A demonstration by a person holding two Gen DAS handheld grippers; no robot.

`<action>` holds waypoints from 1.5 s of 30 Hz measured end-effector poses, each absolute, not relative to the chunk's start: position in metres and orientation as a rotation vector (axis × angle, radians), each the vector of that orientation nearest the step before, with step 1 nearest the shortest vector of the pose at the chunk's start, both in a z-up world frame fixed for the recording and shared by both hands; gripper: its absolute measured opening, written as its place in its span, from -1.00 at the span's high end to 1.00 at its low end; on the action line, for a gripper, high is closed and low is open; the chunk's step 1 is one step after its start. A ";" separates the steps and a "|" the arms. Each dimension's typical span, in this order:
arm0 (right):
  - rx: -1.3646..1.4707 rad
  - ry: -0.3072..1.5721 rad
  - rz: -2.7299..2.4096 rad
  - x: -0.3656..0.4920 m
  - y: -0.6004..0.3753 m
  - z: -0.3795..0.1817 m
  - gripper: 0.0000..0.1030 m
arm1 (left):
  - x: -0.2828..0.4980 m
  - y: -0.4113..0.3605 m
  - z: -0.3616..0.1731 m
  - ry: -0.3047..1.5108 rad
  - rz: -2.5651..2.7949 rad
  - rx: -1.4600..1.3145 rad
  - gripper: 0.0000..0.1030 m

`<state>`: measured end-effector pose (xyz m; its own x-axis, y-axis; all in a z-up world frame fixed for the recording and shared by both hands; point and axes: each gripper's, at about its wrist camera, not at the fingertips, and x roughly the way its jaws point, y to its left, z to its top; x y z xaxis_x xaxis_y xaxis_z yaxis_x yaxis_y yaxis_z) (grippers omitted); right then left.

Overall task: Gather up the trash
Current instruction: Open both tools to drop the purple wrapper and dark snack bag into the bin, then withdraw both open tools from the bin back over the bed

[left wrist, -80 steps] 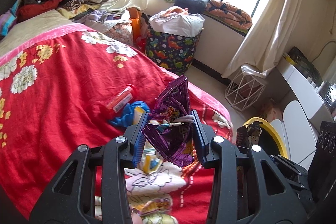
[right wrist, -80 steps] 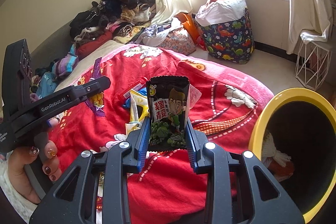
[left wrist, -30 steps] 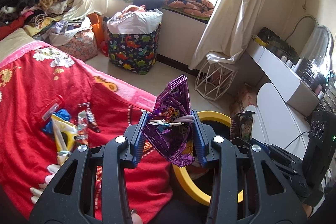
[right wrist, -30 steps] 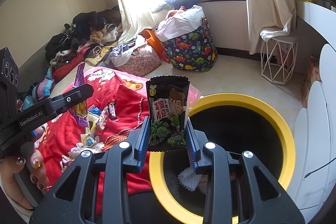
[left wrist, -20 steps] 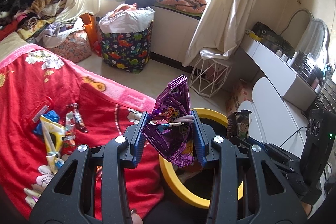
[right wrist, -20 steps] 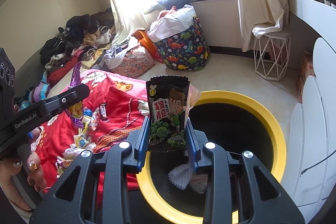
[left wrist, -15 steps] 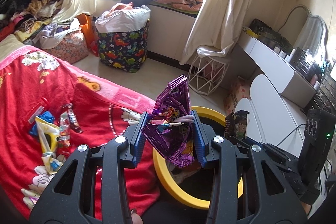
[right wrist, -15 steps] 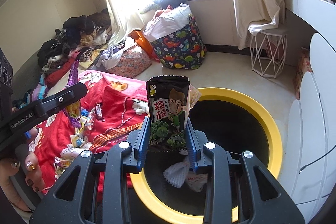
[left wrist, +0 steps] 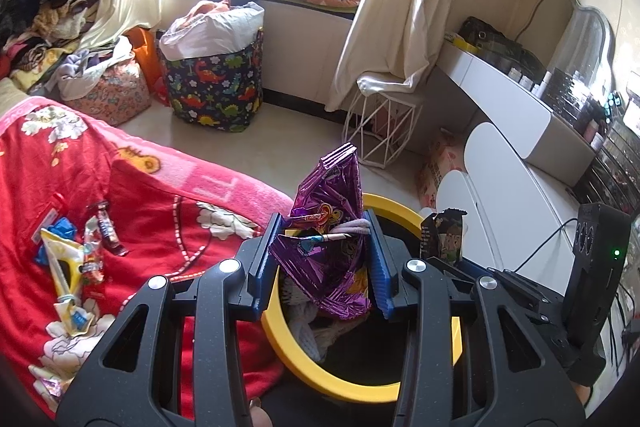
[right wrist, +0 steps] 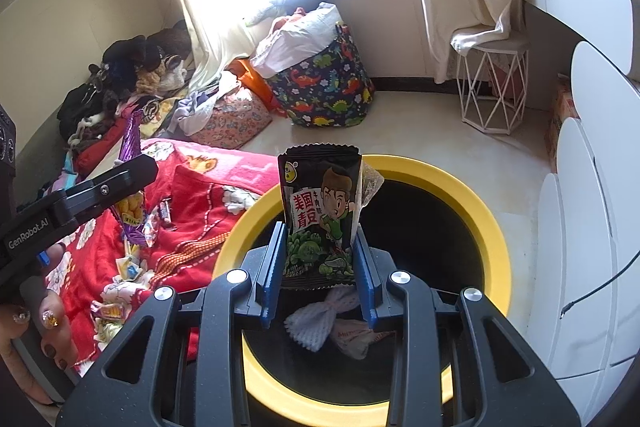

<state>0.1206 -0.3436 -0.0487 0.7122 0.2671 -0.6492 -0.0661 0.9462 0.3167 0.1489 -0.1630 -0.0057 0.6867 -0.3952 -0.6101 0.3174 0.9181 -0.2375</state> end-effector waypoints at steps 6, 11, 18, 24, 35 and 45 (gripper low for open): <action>0.285 0.763 0.163 0.121 -0.351 -0.053 0.41 | 0.151 -0.176 -0.010 0.722 -0.424 -0.096 0.37; 0.297 0.771 0.142 0.120 -0.360 -0.058 0.41 | 0.155 -0.187 -0.016 0.740 -0.442 -0.086 0.37; 0.316 0.790 0.115 0.120 -0.373 -0.068 0.37 | 0.163 -0.204 -0.025 0.768 -0.471 -0.073 0.37; 0.332 0.809 0.111 0.121 -0.377 -0.076 0.24 | 0.172 -0.211 -0.030 0.782 -0.476 -0.079 0.23; 0.345 0.819 0.077 0.118 -0.380 -0.081 -0.33 | 0.168 -0.186 -0.022 0.736 -0.410 -0.150 -0.78; 0.325 0.780 0.097 0.116 -0.361 -0.067 -0.46 | 0.160 -0.163 -0.014 0.697 -0.365 -0.158 -0.79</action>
